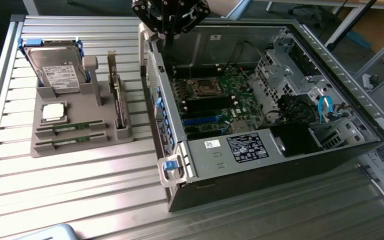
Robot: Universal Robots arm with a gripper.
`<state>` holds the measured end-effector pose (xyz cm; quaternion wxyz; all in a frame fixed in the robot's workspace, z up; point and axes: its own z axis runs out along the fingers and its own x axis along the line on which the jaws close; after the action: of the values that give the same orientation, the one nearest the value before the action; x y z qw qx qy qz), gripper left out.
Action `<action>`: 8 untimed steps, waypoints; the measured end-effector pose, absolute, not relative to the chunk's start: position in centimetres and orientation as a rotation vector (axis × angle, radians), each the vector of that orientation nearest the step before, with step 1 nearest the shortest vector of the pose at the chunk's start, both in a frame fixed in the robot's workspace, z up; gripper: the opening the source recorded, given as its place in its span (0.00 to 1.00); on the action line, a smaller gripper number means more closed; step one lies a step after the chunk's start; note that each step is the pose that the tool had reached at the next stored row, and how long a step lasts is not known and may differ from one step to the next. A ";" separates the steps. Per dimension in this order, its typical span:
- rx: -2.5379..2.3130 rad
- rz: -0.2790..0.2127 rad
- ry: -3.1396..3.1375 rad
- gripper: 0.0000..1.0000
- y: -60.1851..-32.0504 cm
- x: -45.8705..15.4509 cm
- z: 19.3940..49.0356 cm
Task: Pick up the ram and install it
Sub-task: 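Reach for the ram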
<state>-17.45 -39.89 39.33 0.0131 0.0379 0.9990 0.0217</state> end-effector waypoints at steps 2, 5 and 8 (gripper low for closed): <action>0.118 0.068 3.113 0.11 -39.9 -18.1 39.3; 0.118 0.068 3.113 0.11 -39.9 -18.9 39.3; 0.118 0.068 3.113 0.11 -39.9 -19.8 39.3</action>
<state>-19.75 -39.89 39.33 0.0130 0.0378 0.9990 0.0217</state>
